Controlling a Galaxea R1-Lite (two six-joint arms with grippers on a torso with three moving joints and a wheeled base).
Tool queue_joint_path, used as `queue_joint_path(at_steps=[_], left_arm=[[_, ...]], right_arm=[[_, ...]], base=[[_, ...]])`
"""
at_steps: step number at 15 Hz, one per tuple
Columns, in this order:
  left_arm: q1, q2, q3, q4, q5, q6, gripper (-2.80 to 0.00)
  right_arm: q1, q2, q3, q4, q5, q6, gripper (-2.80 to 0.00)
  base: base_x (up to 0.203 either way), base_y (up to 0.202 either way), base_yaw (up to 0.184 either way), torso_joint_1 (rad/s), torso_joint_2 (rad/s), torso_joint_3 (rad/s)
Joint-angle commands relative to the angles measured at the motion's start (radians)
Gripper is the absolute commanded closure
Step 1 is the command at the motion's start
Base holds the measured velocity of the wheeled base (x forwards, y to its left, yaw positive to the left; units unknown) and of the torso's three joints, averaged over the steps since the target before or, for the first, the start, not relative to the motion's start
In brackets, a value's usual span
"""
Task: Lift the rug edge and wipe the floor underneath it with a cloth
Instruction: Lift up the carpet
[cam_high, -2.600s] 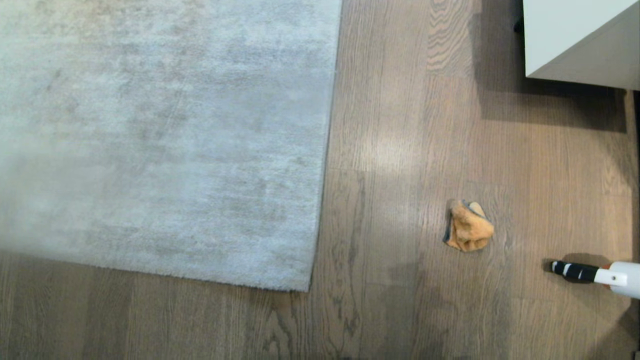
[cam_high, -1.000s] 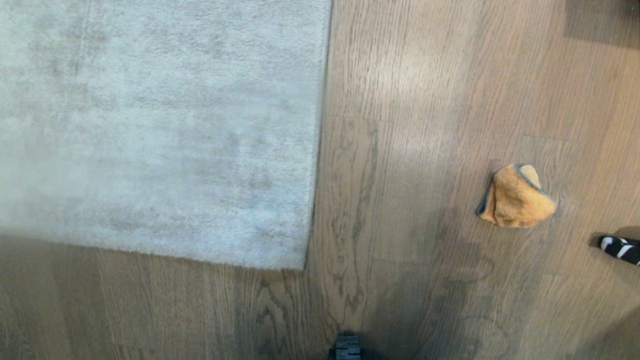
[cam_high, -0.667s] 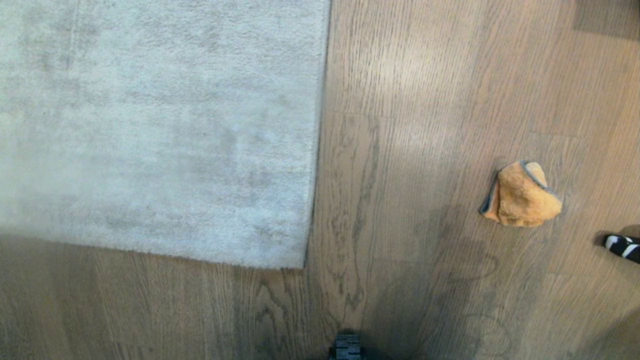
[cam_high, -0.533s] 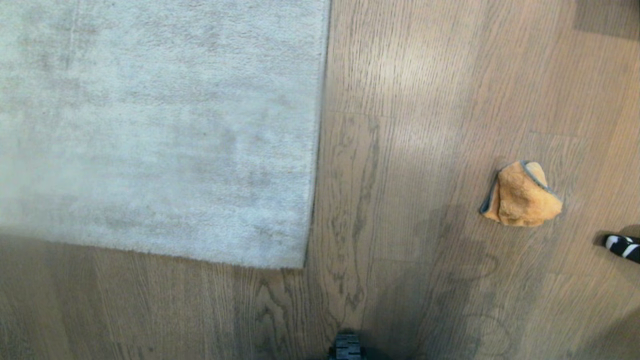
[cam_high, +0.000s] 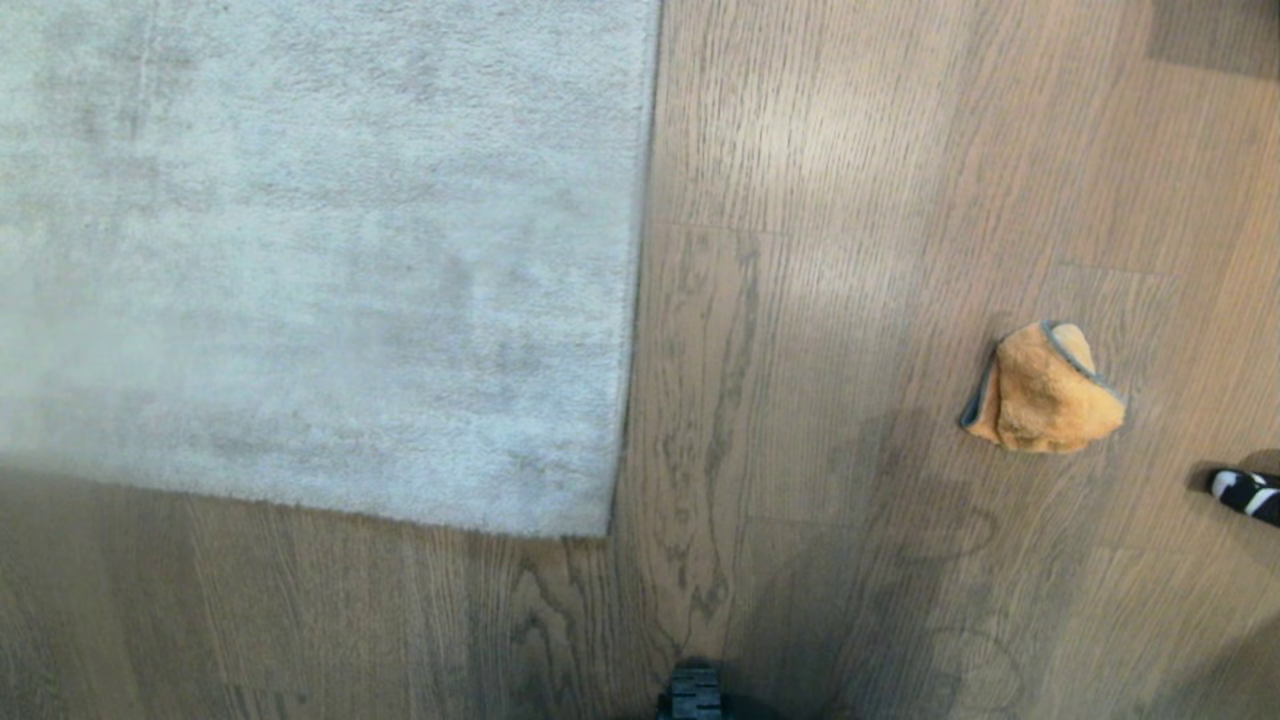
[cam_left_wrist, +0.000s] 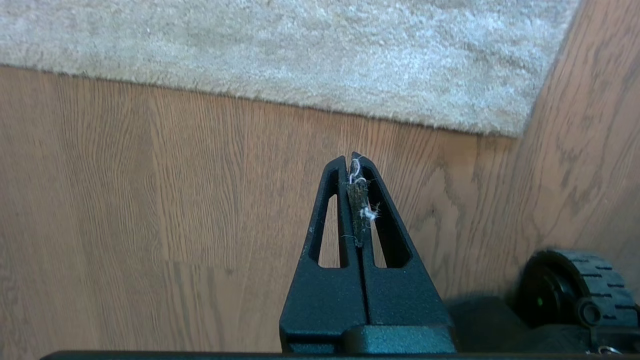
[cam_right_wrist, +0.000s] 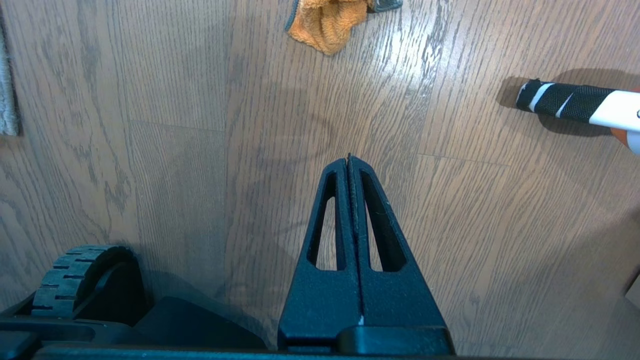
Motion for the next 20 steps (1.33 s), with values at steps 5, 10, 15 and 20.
queue_joint_path(at_steps=[5,10,15,20], left_arm=[[0.000,-0.001,0.004,-0.010,0.000,0.003,0.00],[0.000,-0.001,0.004,-0.010,0.001,0.003,0.00],[0.000,-0.001,0.004,-0.009,0.000,0.008,0.00],[0.000,-0.001,0.004,-0.009,0.001,0.008,0.00]], right_arm=[[0.000,0.000,0.000,-0.001,0.000,-0.001,0.00],[0.000,0.000,0.000,-0.001,0.000,-0.001,0.00],[0.000,0.000,0.000,-0.001,0.000,-0.001,0.00],[0.000,0.000,0.000,-0.001,0.000,-0.001,0.00]], base=[[0.000,0.000,0.000,0.000,0.00,0.000],[0.000,0.000,0.000,0.000,0.00,0.000],[0.000,0.000,0.000,0.000,0.00,0.000],[0.000,0.000,0.000,0.000,0.00,0.000]])
